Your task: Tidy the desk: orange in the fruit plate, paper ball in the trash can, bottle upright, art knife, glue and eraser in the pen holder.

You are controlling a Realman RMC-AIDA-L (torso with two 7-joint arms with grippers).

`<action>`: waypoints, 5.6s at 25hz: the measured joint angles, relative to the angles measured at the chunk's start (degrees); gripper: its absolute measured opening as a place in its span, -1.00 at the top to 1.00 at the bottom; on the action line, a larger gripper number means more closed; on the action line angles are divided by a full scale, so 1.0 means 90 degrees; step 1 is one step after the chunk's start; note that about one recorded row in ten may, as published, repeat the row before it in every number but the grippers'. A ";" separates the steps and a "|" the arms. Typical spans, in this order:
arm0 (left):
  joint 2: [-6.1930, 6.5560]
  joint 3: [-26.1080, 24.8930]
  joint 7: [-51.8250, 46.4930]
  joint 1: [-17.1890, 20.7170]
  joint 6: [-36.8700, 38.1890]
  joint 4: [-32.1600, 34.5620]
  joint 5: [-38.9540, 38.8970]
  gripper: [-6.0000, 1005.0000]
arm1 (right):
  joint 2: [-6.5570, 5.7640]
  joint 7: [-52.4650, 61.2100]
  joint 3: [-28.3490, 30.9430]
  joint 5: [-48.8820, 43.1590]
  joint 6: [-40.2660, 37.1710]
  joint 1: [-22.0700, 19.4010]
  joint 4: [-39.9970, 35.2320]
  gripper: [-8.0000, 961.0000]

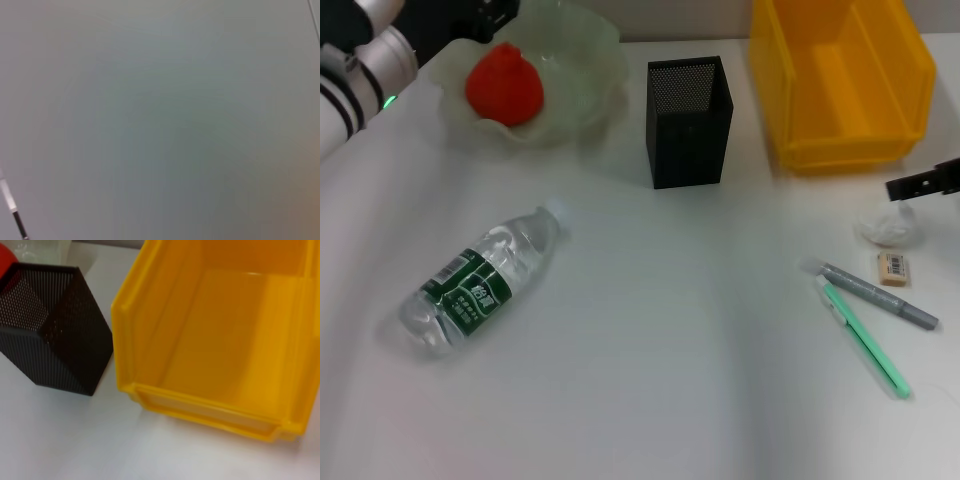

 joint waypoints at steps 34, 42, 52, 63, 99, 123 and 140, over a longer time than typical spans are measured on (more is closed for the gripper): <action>0.0027 0.0027 0.0035 0.0282 0.0293 0.0028 -0.0141 -0.39 | -0.0037 -0.0043 -0.0184 -0.0120 0.0546 0.0409 0.1433 -0.45; 0.0021 0.0010 0.0005 0.0393 0.0476 0.0105 -0.0141 -0.39 | -0.0099 -0.0012 -0.0119 -0.0122 0.0432 0.0411 0.1384 -0.07; 0.0016 -0.0020 0.0000 0.0468 0.0590 0.0170 -0.0142 -0.38 | -0.0210 -0.0038 0.0748 0.0772 -0.0602 0.0284 0.0207 0.11; 0.0007 0.0035 -0.0002 0.0536 0.0742 0.0118 -0.0392 -0.38 | -0.0201 -0.1668 0.1522 0.2751 0.0926 0.0254 0.0755 0.12; 0.0247 0.2899 -0.6178 0.1890 0.1478 0.3564 0.1488 -0.38 | 0.0004 -0.6941 0.1050 0.6814 0.3657 0.0797 0.3927 -0.29; 0.0024 0.4945 -1.2431 0.0834 0.2708 0.5344 0.8038 -0.38 | -0.0010 -0.8892 0.1106 0.9274 0.2552 0.0328 0.5158 -0.29; 0.0007 0.5135 -1.2493 0.0671 0.2441 0.4706 0.8012 -0.37 | 0.0011 -0.8916 0.1125 0.9384 0.2302 0.0181 0.5282 -0.30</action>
